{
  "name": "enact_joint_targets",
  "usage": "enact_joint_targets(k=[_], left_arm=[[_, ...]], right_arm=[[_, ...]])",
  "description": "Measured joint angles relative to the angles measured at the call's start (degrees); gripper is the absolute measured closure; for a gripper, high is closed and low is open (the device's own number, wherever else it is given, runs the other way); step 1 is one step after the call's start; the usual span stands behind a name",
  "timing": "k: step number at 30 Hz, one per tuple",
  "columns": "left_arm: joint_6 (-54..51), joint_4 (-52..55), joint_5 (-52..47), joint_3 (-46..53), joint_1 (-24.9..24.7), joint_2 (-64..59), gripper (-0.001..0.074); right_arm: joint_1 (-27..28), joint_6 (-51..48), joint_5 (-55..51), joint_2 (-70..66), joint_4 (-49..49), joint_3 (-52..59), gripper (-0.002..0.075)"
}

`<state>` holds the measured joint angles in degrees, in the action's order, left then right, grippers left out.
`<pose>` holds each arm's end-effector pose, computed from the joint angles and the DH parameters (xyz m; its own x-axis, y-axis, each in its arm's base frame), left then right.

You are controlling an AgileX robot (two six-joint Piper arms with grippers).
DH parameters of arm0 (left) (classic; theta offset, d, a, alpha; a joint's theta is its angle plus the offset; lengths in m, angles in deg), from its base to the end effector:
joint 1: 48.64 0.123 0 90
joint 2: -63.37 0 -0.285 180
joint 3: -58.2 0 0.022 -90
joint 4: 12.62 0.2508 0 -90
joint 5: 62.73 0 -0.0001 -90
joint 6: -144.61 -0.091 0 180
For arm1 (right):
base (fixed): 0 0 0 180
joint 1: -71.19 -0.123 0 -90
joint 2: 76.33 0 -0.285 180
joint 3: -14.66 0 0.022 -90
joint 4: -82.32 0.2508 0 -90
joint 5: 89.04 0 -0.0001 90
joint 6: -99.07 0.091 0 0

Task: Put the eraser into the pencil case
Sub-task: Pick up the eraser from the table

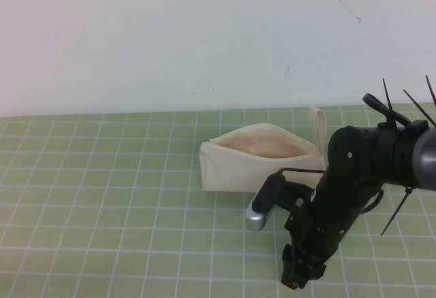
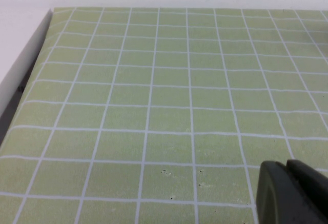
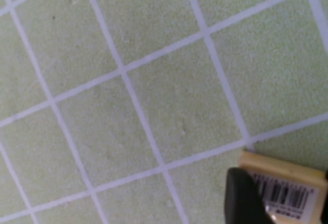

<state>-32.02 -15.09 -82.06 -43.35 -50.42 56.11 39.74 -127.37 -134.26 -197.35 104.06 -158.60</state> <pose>0.0535 -0.0030 0.1760 -0.2623 -0.0912 -0.9607 0.0189 0.9948 -0.0996 0.3052 0.2148 0.1444 -0.4483 -0.8524 -0.2691 -0.8939 0.4252 0.1419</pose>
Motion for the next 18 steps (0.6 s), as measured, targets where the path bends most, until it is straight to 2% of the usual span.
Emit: enact_joint_targets(k=[5, 9, 18], left_arm=[[0.00, 0.00, 0.00, 0.00, 0.00, 0.00, 0.0736], [0.00, 0.00, 0.00, 0.00, 0.00, 0.00, 0.0736], [0.00, 0.00, 0.00, 0.00, 0.00, 0.00, 0.0736]], right_arm=[[0.00, 0.00, 0.00, 0.00, 0.24, -0.38, 0.0515], [0.00, 0.11, -1.07, 0.00, 0.60, -1.14, 0.0534], [0.00, 0.41, -11.21, 0.00, 0.95, -8.44, 0.0548]])
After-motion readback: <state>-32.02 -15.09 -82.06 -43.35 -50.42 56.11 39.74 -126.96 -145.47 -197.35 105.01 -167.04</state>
